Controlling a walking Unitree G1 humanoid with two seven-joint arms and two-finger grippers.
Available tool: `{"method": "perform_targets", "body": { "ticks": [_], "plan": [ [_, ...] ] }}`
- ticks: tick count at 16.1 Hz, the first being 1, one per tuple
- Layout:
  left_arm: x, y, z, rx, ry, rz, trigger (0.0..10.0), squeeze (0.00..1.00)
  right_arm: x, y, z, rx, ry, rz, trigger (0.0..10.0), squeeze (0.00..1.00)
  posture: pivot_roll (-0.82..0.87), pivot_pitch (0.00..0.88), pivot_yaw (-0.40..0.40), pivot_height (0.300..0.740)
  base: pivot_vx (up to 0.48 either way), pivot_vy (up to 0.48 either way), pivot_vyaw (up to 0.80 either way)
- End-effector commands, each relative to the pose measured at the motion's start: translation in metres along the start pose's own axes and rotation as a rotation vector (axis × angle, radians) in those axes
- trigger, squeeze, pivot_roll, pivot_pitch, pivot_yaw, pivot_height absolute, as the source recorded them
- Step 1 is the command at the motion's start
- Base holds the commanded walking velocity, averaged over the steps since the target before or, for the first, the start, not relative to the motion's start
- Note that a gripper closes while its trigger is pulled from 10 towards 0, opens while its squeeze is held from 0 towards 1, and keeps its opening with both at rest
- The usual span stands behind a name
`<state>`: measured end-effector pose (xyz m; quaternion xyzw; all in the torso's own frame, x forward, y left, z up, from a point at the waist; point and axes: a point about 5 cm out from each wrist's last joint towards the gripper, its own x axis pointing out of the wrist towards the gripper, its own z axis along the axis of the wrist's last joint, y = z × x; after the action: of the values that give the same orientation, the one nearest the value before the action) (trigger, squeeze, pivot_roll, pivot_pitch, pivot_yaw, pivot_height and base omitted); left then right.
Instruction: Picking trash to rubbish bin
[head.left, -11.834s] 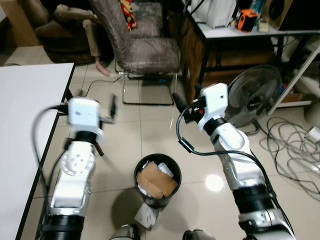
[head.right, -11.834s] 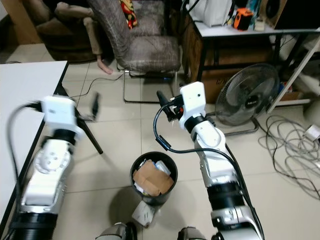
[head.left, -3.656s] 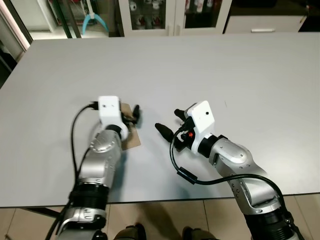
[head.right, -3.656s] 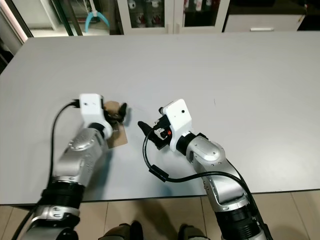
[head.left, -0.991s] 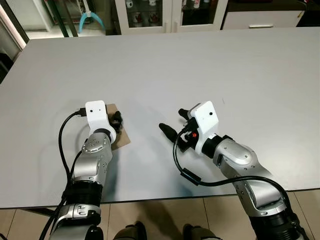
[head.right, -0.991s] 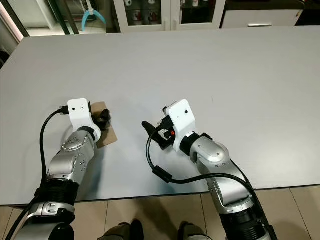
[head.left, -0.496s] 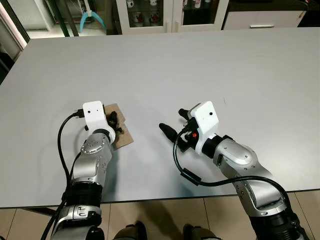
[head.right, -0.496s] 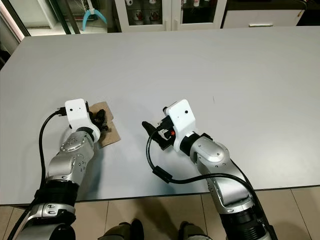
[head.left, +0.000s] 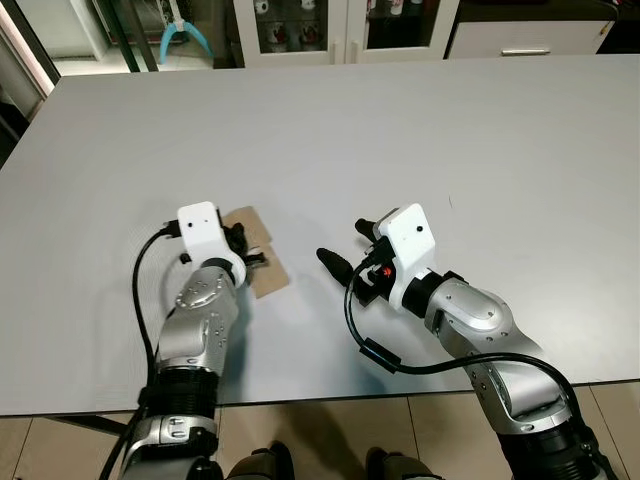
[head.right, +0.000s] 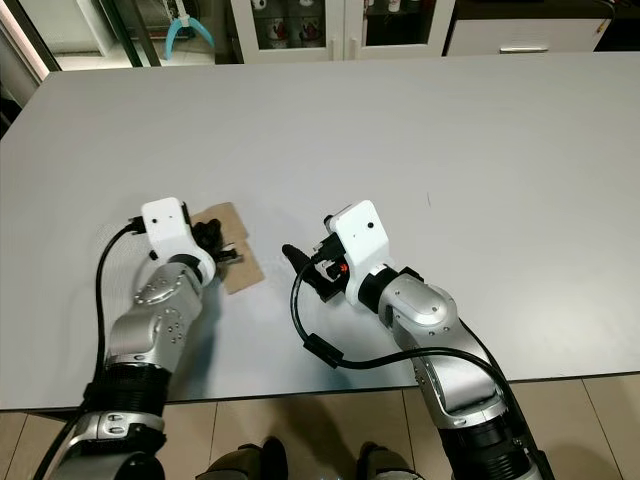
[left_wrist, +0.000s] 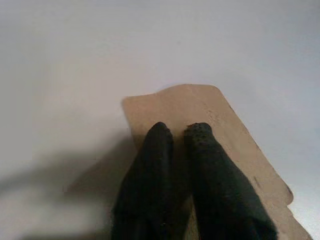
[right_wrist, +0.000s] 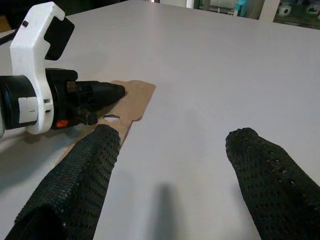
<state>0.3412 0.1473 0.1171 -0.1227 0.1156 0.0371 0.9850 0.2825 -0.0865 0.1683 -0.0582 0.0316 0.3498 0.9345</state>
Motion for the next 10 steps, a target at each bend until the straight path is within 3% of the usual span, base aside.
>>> {"method": "perform_targets", "body": {
  "ticks": [1,4,7,10],
  "plan": [
    [-0.007,-0.003,-0.032,-0.019,0.150,-0.013,0.0,0.00,-0.001,0.001,-0.004,-0.009,0.010,0.005,10.0,0.00,-0.20,0.173,0.047,0.740,0.000,0.000,0.00],
    [-0.016,-0.012,-0.035,-0.012,0.150,-0.047,0.0,0.00,0.000,0.002,-0.004,-0.008,0.011,0.007,10.0,0.00,-0.20,0.177,0.046,0.740,0.000,0.000,0.00],
    [-0.025,-0.017,-0.016,0.037,0.009,-0.083,0.0,0.00,0.001,0.002,-0.005,-0.008,0.011,0.010,10.0,0.00,-0.19,0.178,0.043,0.740,0.000,0.000,0.00],
    [-0.029,-0.018,-0.007,0.068,-0.030,-0.094,0.0,0.00,0.002,0.002,-0.005,-0.008,0.011,0.012,10.0,0.00,-0.18,0.176,0.041,0.740,0.000,0.000,0.00]
  ]
}}
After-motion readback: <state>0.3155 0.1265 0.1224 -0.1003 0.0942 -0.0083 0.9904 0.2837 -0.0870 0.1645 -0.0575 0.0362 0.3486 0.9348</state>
